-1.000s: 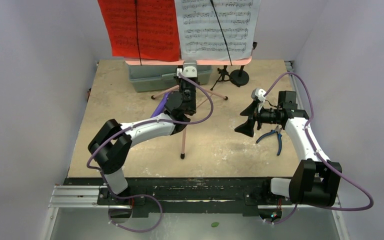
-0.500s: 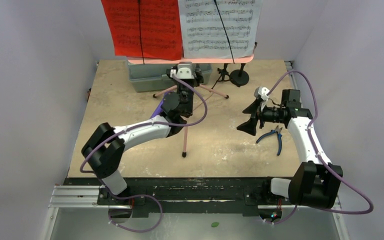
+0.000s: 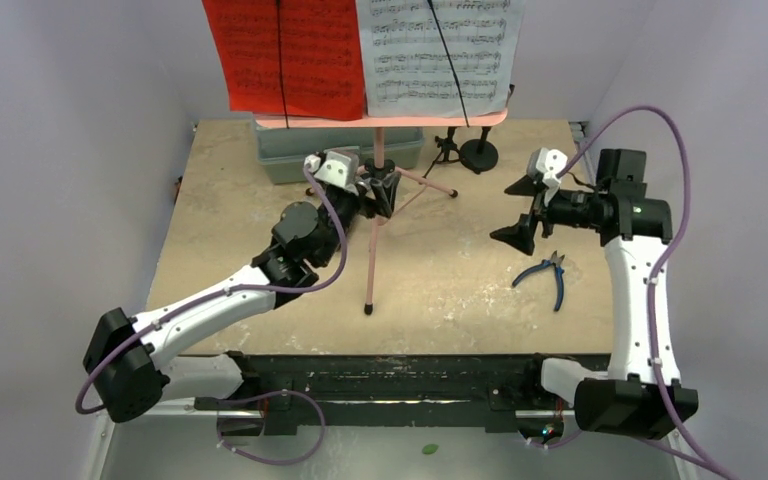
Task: Pack up the instrument practice props
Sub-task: Pick up the sheet music from the music stand.
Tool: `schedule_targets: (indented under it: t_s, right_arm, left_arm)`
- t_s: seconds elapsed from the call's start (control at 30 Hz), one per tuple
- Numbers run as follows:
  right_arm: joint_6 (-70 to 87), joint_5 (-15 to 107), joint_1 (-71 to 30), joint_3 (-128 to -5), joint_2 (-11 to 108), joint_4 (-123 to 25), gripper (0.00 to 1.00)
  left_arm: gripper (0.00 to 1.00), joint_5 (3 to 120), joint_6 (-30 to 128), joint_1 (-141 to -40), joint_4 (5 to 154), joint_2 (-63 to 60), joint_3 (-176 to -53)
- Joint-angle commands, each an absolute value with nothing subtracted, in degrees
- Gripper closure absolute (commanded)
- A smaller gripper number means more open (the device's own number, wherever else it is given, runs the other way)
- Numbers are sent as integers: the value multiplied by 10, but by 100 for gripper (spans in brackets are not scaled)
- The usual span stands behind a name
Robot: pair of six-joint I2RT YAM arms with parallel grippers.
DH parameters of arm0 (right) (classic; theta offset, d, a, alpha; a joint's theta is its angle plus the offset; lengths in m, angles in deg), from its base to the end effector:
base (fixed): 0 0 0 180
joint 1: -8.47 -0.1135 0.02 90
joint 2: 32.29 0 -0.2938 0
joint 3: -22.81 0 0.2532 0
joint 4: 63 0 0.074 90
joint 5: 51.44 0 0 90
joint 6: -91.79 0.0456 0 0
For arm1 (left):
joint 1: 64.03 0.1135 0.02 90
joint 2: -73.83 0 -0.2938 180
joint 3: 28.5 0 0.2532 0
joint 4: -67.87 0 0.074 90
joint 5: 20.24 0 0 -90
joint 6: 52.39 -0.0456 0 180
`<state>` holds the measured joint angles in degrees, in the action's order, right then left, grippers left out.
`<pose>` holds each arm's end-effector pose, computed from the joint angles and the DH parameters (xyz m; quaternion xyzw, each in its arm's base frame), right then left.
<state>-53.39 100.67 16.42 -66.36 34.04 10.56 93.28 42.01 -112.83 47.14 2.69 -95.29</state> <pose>0.1994 0.0128 0.4071 -0.4821 0.6698 0.2632 0.4997 0.2038 -0.2052 0.4050 0.0706 0.6048 -0.2418 0.7555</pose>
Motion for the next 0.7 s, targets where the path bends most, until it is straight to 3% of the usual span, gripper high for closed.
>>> schedule_targets:
  t_s: [0.0,0.33,0.67]
  right_arm:
    - [-542,1013,166,-785,320,210,1]
    - [-132,1086,166,-920,337,19,3]
    - [319,1125,158,-965,399,-354,4]
  left_arm:
    - [16,819,473,-1129,611,92,-903]
    - [13,813,542,-1129,685,231,-807]
    - [11,856,558,-1129,705,262,-777]
